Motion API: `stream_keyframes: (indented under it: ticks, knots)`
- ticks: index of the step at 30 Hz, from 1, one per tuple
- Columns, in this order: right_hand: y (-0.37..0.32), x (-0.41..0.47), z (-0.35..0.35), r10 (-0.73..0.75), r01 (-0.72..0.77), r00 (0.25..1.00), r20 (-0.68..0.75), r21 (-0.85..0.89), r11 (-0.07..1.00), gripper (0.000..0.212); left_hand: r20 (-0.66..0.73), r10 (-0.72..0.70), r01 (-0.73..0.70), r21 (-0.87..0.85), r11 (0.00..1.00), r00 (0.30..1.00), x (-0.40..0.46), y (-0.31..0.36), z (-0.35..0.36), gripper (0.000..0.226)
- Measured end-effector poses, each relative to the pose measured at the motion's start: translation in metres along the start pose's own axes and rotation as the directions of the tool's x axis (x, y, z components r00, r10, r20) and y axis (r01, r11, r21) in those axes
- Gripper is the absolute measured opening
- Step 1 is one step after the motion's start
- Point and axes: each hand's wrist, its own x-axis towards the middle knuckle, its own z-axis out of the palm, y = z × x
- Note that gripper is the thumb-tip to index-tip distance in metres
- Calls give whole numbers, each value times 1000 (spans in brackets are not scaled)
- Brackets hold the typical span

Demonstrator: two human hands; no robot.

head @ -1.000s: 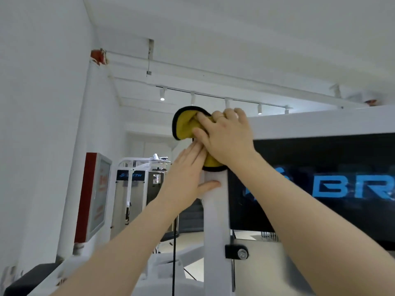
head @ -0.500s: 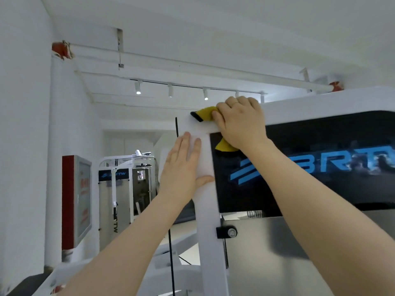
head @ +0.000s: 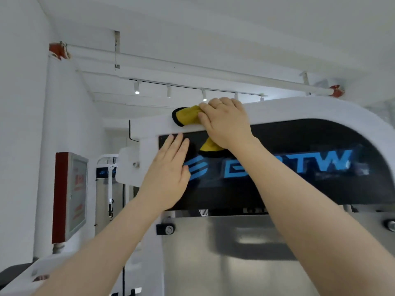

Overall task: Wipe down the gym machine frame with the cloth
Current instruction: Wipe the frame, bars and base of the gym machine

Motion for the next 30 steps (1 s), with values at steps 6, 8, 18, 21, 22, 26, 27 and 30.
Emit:
stream_keyframes:
  ticks: [6, 8, 18, 21, 22, 26, 27, 30]
  knots:
    - [107, -43, -24, 144, -160, 978, -151, -98, 982, 51, 16, -56, 56, -17, 998, 998, 3, 72, 26, 61]
    - [131, -55, -31, 171, -189, 970, -174, -89, 978, 47, 3, -40, 40, 40, 998, 999, 10, 93, 35, 60]
    - [156, -57, -40, -24, 24, 998, -54, -4, 1000, 54, 41, -173, 160, 224, 961, 984, 53, 149, 56, 66]
    - [167, -76, -42, -40, 43, 995, -93, 23, 999, 49, 70, -223, 203, 217, 955, 972, 55, 154, 51, 69]
    - [171, -90, -40, -35, 36, 990, -133, 9, 999, 45, 84, -230, 208, 215, 954, 969, 55, 155, 49, 69]
    - [180, -105, -42, -71, 70, 985, -159, -11, 997, 41, 131, -253, 223, 212, 952, 958, 51, 159, 43, 65]
    - [178, -94, -44, -87, 88, 990, -111, 5, 996, 42, 146, -264, 229, 217, 949, 953, 49, 161, 44, 63]
    - [166, -62, -48, -149, 144, 987, 63, 73, 987, 43, 171, -277, 233, 239, 943, 946, 46, 171, 44, 59]
